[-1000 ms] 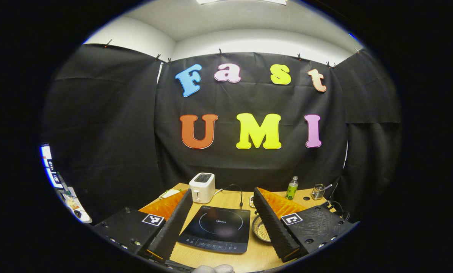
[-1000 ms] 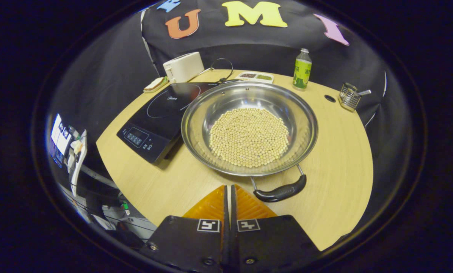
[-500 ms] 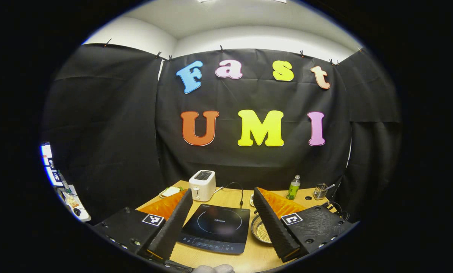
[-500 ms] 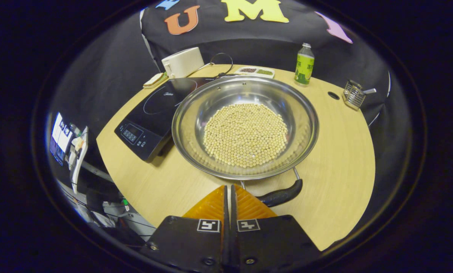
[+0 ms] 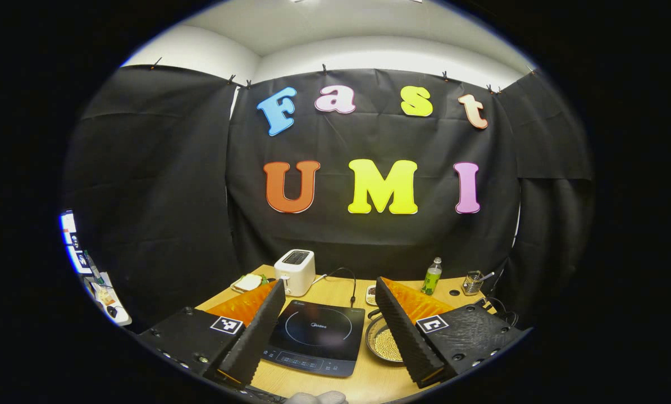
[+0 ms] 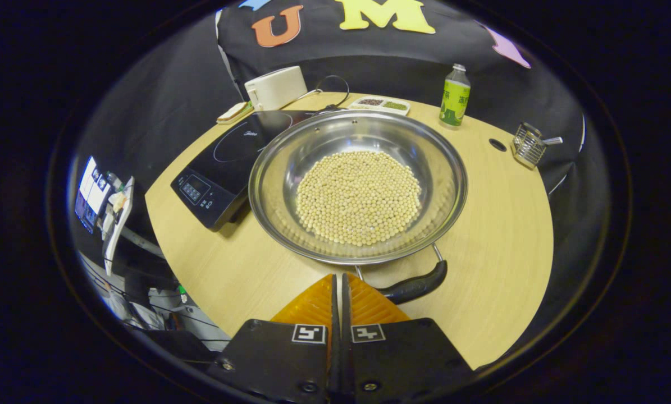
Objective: First push the handle of the pot to place it horizontally, then grasp the pot with both hands and set it on the induction cooktop.
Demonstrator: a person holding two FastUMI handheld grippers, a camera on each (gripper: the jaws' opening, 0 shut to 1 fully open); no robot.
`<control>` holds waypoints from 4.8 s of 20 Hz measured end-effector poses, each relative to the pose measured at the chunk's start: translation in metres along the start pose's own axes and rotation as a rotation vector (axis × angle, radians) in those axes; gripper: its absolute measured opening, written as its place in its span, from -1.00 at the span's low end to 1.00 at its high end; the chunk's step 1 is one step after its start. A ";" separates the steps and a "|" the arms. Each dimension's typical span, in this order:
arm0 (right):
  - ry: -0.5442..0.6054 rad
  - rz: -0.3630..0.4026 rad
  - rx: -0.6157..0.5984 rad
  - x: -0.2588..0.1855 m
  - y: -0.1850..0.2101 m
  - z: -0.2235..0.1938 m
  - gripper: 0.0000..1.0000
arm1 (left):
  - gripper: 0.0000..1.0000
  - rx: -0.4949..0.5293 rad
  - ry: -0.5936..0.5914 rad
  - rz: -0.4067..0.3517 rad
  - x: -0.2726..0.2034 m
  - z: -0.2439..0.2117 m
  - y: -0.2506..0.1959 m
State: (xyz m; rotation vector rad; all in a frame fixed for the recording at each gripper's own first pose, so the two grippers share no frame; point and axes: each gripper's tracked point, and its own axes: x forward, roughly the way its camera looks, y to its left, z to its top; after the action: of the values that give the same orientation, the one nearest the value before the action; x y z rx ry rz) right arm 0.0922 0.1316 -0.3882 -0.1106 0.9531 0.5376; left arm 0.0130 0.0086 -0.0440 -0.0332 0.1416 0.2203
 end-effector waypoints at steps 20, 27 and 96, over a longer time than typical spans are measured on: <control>0.026 0.023 -0.094 0.001 -0.078 0.006 -0.99 | 0.92 -0.023 0.033 0.101 0.015 -0.012 -0.044; 0.014 0.012 -0.103 0.009 -0.118 0.022 -0.93 | 0.92 -0.017 0.052 0.117 0.026 -0.023 -0.068; -0.063 -0.210 0.256 0.051 -0.190 0.082 0.35 | 0.50 0.131 0.669 -0.129 0.212 -0.327 -0.118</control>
State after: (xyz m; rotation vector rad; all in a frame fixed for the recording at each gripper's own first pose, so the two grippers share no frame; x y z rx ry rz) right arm 0.2683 0.0138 -0.4078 0.0368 0.9290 0.2218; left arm 0.1993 -0.0762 -0.3960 0.0151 0.8178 0.0628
